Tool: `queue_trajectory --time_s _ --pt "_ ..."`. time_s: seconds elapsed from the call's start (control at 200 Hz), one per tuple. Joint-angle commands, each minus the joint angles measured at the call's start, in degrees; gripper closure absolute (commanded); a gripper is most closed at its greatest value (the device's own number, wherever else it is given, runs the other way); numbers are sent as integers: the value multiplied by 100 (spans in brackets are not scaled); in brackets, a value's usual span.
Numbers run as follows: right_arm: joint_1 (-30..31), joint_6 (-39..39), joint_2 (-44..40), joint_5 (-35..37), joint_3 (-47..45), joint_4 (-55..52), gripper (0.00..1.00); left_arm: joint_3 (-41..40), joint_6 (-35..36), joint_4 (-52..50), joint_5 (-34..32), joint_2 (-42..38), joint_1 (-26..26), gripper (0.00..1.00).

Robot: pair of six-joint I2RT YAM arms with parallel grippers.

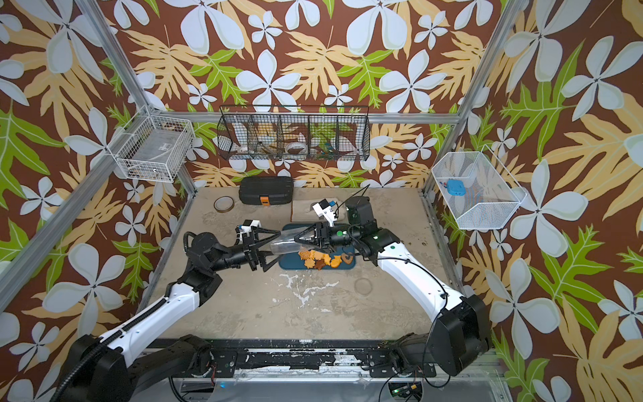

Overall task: Pour the cookies out of the jar
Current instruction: Place the jar at the center of the board.

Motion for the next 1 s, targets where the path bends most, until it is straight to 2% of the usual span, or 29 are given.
queue_trajectory --time_s 0.0,0.16,0.225,0.365,0.53,0.626,0.816,0.996 --pt "-279 -326 -117 -30 -61 -296 37 210 907 -1521 -242 -197 196 0" --pt "-776 -1150 -176 174 -153 -1434 38 569 1810 -3254 -712 -418 536 0" --pt "-833 -1583 -198 517 -99 -1976 39 679 2066 -3734 -918 -486 595 0" --pt "-838 -2251 -238 1353 -95 -2961 41 659 2126 -3922 -1013 -528 616 0" --pt "-795 -2680 -374 2314 -291 -3548 43 564 2098 -3983 -1051 -555 613 0" --pt "-551 -2954 -413 3199 -336 -3826 43 505 2055 -4019 -1054 -560 617 0" --pt "393 -3097 -249 4845 -442 -4145 43 380 1981 -4019 -1053 -631 617 0" --pt "1087 -3003 -118 5766 -448 -4090 43 295 2028 -4049 -984 -658 616 0"
